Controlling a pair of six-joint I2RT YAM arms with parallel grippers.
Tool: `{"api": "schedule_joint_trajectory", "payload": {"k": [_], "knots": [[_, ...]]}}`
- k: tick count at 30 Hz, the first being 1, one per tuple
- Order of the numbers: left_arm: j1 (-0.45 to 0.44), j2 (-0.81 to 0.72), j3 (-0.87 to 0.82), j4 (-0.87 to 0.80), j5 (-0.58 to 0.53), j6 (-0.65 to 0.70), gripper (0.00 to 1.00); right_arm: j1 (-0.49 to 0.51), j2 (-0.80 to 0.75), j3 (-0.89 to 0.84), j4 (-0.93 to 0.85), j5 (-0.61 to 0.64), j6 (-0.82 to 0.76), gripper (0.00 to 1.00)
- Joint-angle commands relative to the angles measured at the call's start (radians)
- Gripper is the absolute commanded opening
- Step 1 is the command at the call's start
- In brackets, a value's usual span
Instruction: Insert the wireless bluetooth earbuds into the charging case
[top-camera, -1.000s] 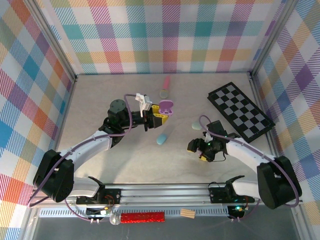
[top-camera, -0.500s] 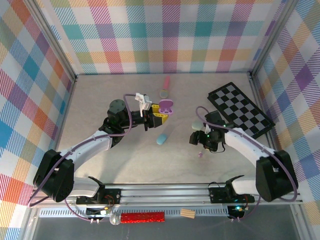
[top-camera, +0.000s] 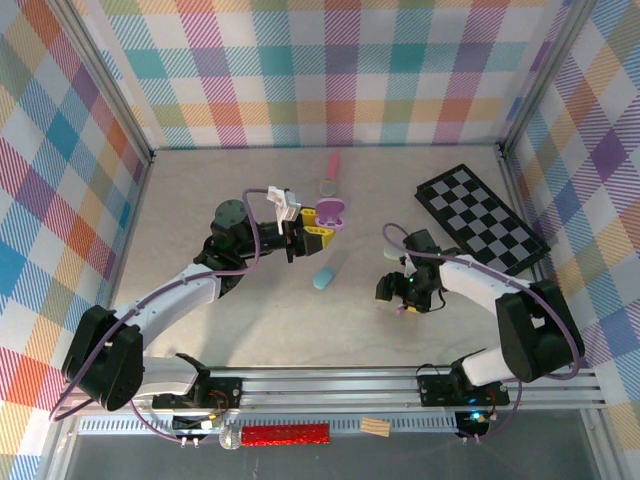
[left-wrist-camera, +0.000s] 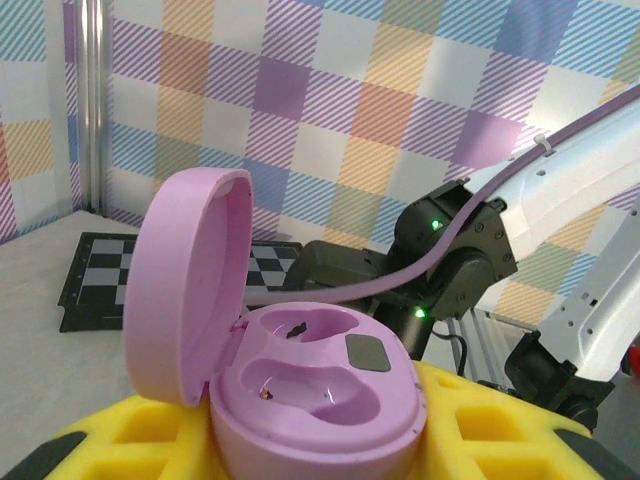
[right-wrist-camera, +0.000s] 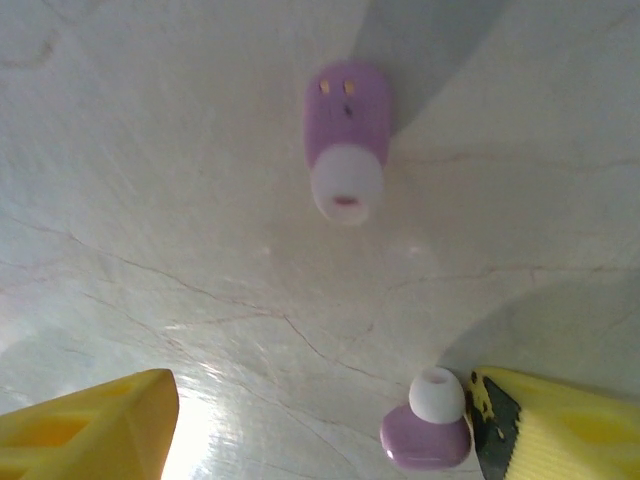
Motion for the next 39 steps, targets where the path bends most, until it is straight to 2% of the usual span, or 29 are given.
{"api": "schedule_joint_trajectory", "payload": {"k": [1, 12, 20, 32, 39], "knots": [[0.008, -0.023, -0.016, 0.013, 0.008, 0.018, 0.38, 0.026, -0.017, -0.032, 0.006, -0.017, 0.033, 0.76], [0.008, -0.028, -0.023, 0.022, 0.009, 0.012, 0.38, 0.119, -0.077, -0.061, 0.009, -0.028, 0.129, 0.76], [0.008, -0.023, -0.035, 0.043, -0.016, 0.002, 0.38, 0.142, -0.157, -0.092, 0.05, -0.075, 0.206, 0.76], [0.059, -0.04, -0.104, 0.13, -0.063, -0.03, 0.38, 0.147, -0.203, 0.014, -0.18, 0.112, 0.089, 0.76], [0.073, -0.086, -0.135, 0.112, -0.086, -0.028, 0.38, 0.147, -0.085, 0.038, -0.062, 0.037, 0.075, 0.77]]}}
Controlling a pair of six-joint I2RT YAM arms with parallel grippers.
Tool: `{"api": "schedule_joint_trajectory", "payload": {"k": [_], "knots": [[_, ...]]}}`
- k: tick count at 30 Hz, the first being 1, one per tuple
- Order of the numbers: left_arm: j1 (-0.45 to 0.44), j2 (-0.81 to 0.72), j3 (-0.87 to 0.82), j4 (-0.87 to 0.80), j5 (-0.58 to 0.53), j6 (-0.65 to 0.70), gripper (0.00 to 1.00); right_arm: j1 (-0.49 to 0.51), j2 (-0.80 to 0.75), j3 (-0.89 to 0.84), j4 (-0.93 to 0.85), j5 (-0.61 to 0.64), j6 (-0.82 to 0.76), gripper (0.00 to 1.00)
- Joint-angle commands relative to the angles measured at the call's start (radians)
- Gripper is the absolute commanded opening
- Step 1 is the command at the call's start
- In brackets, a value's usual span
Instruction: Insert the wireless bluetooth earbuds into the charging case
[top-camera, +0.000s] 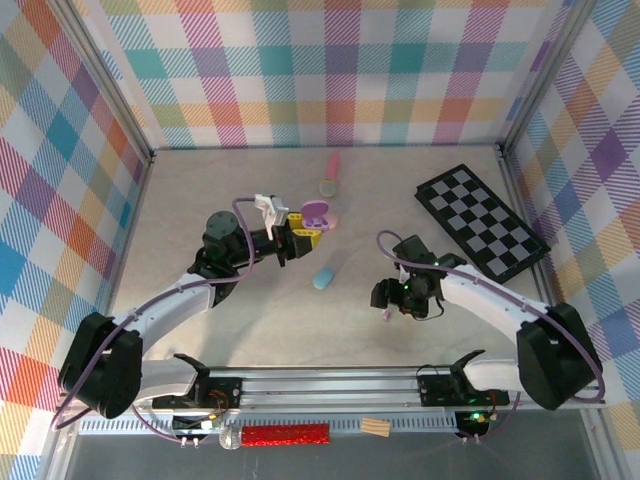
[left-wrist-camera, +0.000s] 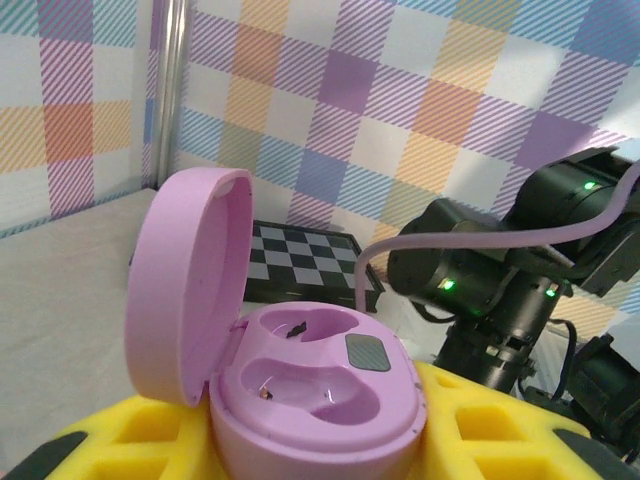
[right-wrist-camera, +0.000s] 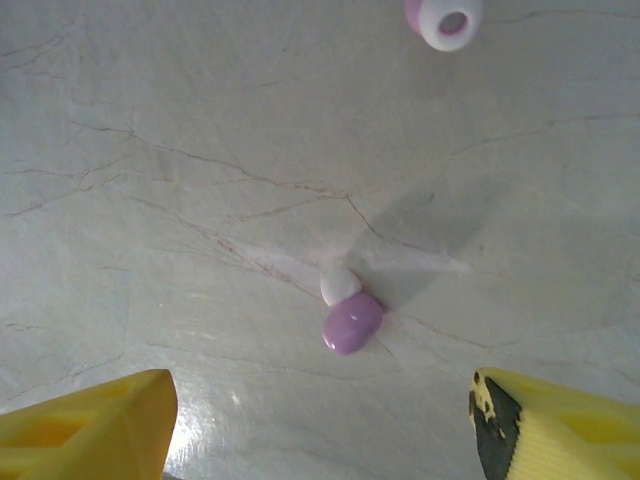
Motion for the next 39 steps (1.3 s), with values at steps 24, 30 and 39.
{"api": "schedule_joint_trajectory", "payload": {"k": [24, 30, 39], "knots": [[0.012, -0.078, -0.008, -0.059, -0.012, 0.04, 0.38, 0.165, 0.094, -0.072, 0.252, -0.145, 0.139, 0.76], [0.016, -0.066, -0.017, -0.036, -0.03, 0.046, 0.38, 0.197, 0.053, -0.06, 0.21, -0.137, 0.141, 0.76], [0.079, -0.066, -0.1, 0.098, -0.1, 0.012, 0.38, 0.241, -0.02, 0.09, -0.129, 0.178, 0.007, 0.75]]}}
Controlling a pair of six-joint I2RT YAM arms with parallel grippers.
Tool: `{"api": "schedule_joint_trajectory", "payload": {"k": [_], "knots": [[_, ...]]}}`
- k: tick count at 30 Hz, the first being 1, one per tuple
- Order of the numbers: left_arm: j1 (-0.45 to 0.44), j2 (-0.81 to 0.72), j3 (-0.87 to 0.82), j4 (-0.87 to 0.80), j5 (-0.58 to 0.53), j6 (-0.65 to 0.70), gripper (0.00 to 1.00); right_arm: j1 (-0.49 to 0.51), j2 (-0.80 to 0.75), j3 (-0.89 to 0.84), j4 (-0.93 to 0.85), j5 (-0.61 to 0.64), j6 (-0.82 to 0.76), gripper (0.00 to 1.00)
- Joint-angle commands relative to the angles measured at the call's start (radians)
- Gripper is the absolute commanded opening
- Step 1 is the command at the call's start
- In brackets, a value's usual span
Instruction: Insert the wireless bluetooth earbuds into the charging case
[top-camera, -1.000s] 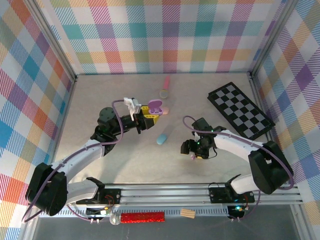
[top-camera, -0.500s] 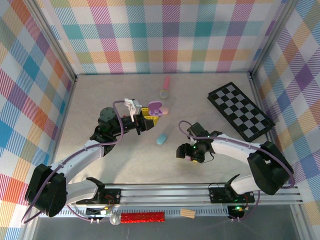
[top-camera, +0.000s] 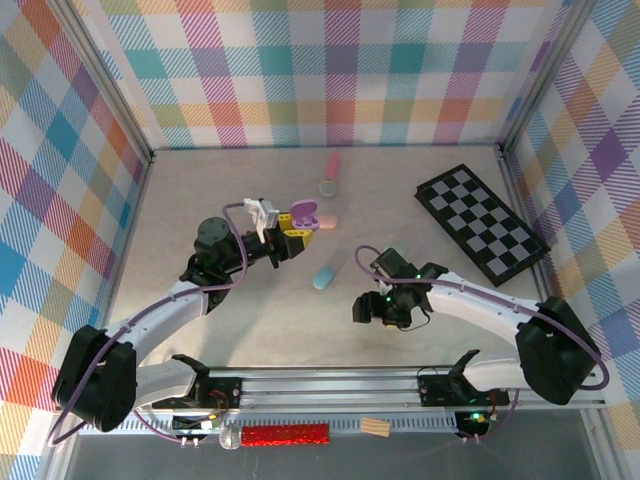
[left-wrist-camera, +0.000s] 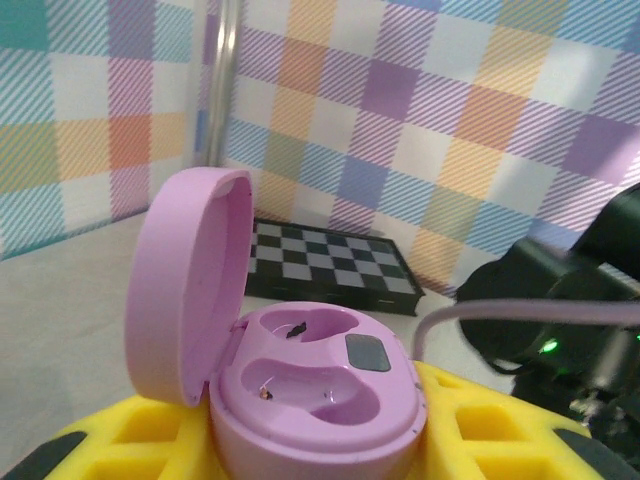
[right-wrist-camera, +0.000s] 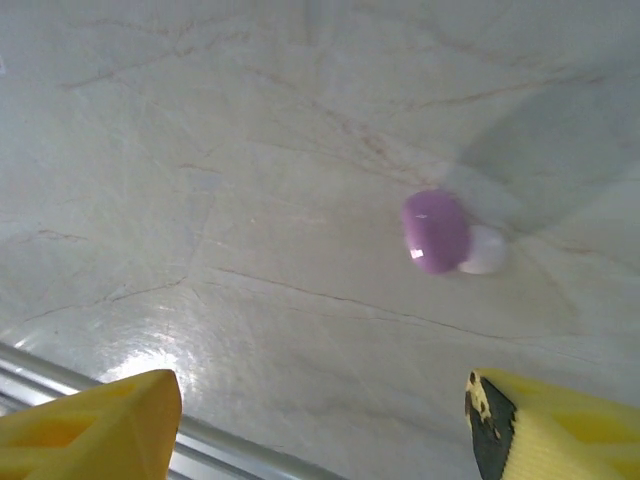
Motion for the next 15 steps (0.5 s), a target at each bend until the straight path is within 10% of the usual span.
{"api": "schedule_joint_trajectory", "payload": {"k": [1, 15], "knots": [[0.049, -0.002, -0.039, 0.107, -0.031, -0.023, 0.38, 0.033, -0.008, 0.087, -0.166, 0.205, -0.078, 0.75], [0.213, -0.145, -0.109, 0.08, -0.062, -0.063, 0.38, 0.26, 0.455, 0.427, -0.45, 0.611, -0.189, 0.56]]}}
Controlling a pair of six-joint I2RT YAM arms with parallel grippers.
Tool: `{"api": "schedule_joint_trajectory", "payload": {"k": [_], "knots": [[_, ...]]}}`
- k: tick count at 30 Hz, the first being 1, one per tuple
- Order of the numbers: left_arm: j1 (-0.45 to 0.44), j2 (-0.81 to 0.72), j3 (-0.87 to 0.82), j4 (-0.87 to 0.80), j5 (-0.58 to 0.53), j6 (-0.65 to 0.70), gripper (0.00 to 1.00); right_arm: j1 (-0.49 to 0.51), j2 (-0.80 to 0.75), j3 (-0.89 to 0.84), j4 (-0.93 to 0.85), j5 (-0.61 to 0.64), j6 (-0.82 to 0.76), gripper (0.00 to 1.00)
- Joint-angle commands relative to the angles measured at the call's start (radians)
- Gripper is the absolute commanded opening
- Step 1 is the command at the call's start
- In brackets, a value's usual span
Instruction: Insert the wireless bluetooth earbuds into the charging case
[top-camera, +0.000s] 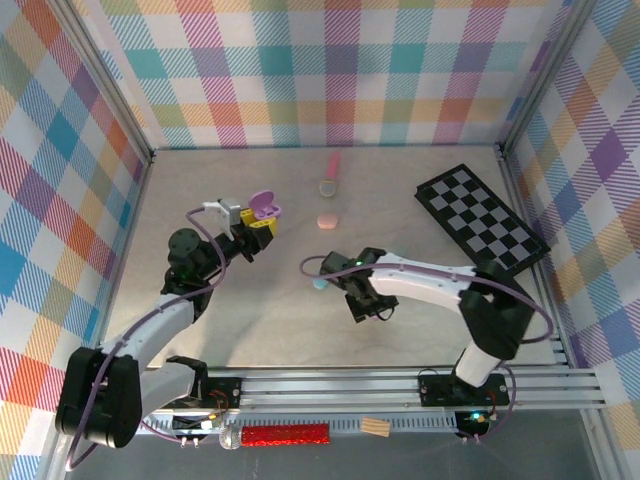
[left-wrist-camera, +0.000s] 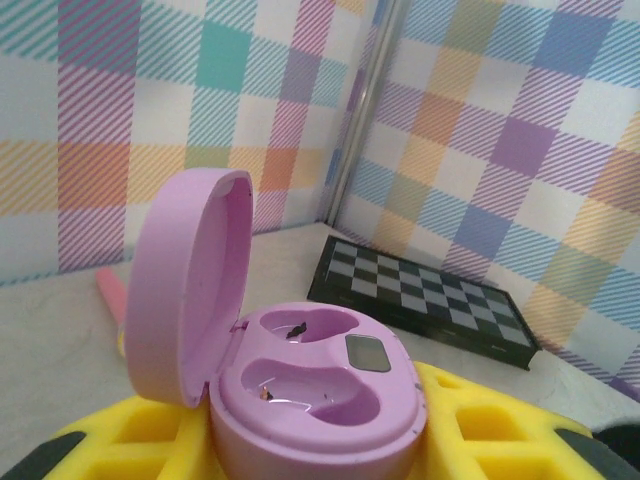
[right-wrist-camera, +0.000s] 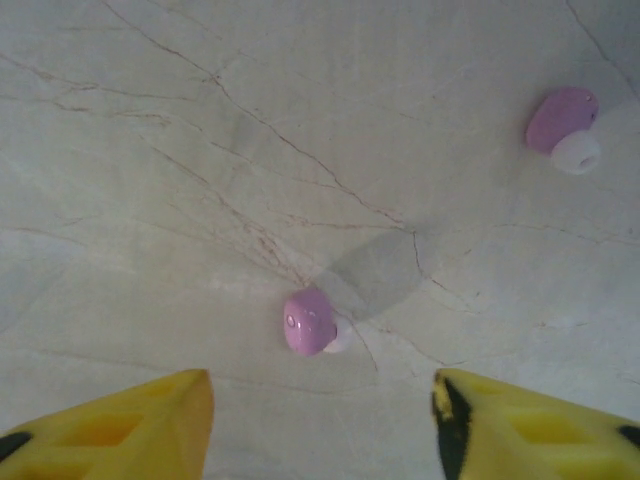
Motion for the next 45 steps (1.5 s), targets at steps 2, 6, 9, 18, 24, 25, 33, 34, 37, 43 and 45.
{"api": "schedule_joint_trajectory", "payload": {"k": [2, 6, 9, 18, 24, 25, 33, 34, 37, 43, 45], "knots": [[0.006, -0.051, 0.018, -0.032, -0.003, 0.024, 0.39, 0.03, 0.085, 0.05, -0.086, 0.091, -0.03, 0.53], [0.006, -0.064, 0.024, -0.052, -0.001, 0.031, 0.39, 0.035, 0.137, 0.054, -0.07, 0.09, -0.034, 0.46], [0.006, -0.061, 0.026, -0.053, 0.004, 0.031, 0.39, 0.037, 0.158, 0.05, -0.059, 0.087, -0.037, 0.42], [0.006, -0.055, 0.026, -0.053, 0.009, 0.028, 0.39, 0.036, 0.189, 0.029, -0.049, 0.08, -0.037, 0.36], [0.005, -0.049, 0.026, -0.045, 0.01, 0.023, 0.39, 0.036, 0.199, 0.025, -0.062, 0.097, -0.03, 0.34], [0.006, -0.049, 0.027, -0.043, 0.012, 0.023, 0.39, 0.036, 0.2, 0.026, -0.067, 0.101, -0.029, 0.33], [0.006, -0.048, 0.026, -0.043, 0.012, 0.023, 0.39, 0.036, 0.192, 0.029, -0.09, 0.129, -0.007, 0.3], [0.006, -0.046, 0.025, -0.043, 0.013, 0.022, 0.39, 0.037, 0.191, 0.031, -0.092, 0.132, -0.006, 0.3], [0.006, -0.045, 0.025, -0.044, 0.013, 0.023, 0.39, 0.036, 0.19, 0.03, -0.09, 0.136, -0.005, 0.29], [0.006, -0.045, 0.025, -0.04, 0.014, 0.021, 0.39, 0.037, 0.207, 0.027, -0.079, 0.129, -0.012, 0.28], [0.006, -0.044, 0.026, -0.039, 0.017, 0.02, 0.39, 0.036, 0.209, 0.027, -0.074, 0.127, -0.012, 0.24]]}}
